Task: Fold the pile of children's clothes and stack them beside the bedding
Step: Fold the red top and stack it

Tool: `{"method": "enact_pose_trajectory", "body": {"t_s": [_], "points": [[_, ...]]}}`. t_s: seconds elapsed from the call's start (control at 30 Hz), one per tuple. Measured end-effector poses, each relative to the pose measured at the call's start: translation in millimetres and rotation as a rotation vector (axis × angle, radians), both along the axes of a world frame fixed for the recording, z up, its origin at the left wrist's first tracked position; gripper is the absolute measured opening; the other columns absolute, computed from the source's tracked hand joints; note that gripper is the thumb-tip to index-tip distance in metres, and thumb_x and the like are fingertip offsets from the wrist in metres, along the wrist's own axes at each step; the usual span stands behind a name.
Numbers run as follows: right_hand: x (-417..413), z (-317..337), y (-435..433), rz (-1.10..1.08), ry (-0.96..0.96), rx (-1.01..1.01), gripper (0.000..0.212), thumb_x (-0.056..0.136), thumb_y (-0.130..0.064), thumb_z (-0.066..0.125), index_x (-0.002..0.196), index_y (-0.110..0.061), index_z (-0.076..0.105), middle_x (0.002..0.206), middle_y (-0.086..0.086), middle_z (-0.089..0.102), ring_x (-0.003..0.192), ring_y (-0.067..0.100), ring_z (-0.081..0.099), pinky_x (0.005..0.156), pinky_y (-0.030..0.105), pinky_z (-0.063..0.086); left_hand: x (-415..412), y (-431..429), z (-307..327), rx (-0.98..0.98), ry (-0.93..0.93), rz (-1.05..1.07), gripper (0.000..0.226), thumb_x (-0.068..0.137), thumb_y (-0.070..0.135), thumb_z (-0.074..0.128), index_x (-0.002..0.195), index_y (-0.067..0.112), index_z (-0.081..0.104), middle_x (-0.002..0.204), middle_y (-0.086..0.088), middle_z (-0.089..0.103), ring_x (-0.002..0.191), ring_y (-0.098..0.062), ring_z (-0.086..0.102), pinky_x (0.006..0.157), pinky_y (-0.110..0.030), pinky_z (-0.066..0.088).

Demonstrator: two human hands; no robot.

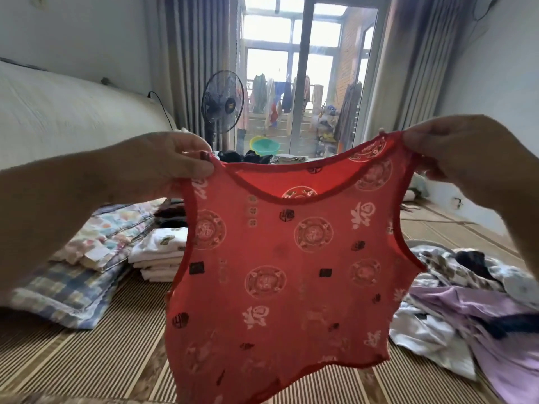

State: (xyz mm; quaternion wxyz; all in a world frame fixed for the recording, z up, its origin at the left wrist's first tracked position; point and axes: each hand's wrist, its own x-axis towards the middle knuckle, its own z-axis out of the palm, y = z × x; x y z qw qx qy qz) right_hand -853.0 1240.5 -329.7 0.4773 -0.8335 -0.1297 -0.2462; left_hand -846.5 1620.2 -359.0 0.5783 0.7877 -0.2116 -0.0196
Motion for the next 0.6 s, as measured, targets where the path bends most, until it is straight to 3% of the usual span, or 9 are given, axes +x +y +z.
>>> {"method": "enact_pose_trajectory", "body": {"t_s": [0.07,0.13,0.2,0.3,0.4,0.5,0.6], "points": [[16,-11,4,-0.027,0.025,0.019,0.007,0.086,-0.023,0.067,0.084,-0.019,0.072,0.055,-0.004,0.063,0.045,0.004,0.052,0.049,0.022,0.040,13,-4,-7,0.188,0.008,0.116,0.047,0.052,0.040,0.087,0.086,0.010,0.071,0.082,-0.013,0.070,0.078,-0.034,0.063,0.076,-0.033,0.055],[41,-28,8,-0.042,0.083,0.069,0.010,0.085,-0.014,0.068,0.091,-0.005,0.070,0.054,0.002,0.057,0.041,0.008,0.044,0.038,0.019,0.034,31,-9,-15,0.272,0.003,0.231,0.041,0.058,0.036,0.077,0.084,0.006,0.069,0.073,-0.008,0.068,0.066,-0.023,0.054,0.060,-0.024,0.043],[67,-48,13,-0.057,0.154,0.134,0.010,0.086,-0.006,0.067,0.092,0.001,0.067,0.051,0.002,0.058,0.034,0.004,0.048,0.034,0.017,0.036,52,-15,-28,0.296,-0.009,0.316,0.034,0.059,0.032,0.078,0.078,0.007,0.068,0.064,-0.001,0.067,0.061,-0.012,0.055,0.054,-0.022,0.042],[116,-84,19,-0.102,0.249,0.155,0.005,0.087,-0.007,0.067,0.082,-0.006,0.066,0.054,0.001,0.063,0.040,0.004,0.059,0.039,0.019,0.042,92,-21,-63,0.397,-0.066,0.468,0.020,0.067,0.030,0.084,0.071,0.016,0.069,0.062,0.002,0.067,0.062,-0.015,0.058,0.061,-0.029,0.046],[158,-125,26,-0.148,0.280,0.150,0.016,0.086,-0.011,0.068,0.072,-0.017,0.064,0.070,0.007,0.069,0.056,0.010,0.067,0.045,0.021,0.046,126,-26,-105,0.448,-0.111,0.593,0.017,0.074,0.029,0.080,0.072,0.016,0.069,0.060,0.002,0.063,0.056,-0.014,0.053,0.053,-0.026,0.039],[179,-162,33,-0.251,0.251,0.104,0.015,0.079,-0.024,0.074,0.067,-0.021,0.065,0.084,0.010,0.073,0.084,0.026,0.069,0.079,0.043,0.056,146,-32,-141,0.549,-0.186,0.659,0.017,0.079,0.030,0.075,0.069,0.023,0.064,0.067,0.004,0.064,0.064,-0.014,0.058,0.052,-0.025,0.036],[182,-195,36,-0.277,0.247,0.057,0.011,0.081,-0.029,0.073,0.074,-0.023,0.068,0.086,0.005,0.072,0.089,0.026,0.067,0.088,0.045,0.053,149,-38,-171,0.560,-0.212,0.643,0.020,0.078,0.035,0.074,0.069,0.024,0.060,0.070,0.007,0.063,0.064,-0.009,0.057,0.051,-0.025,0.035]]}}
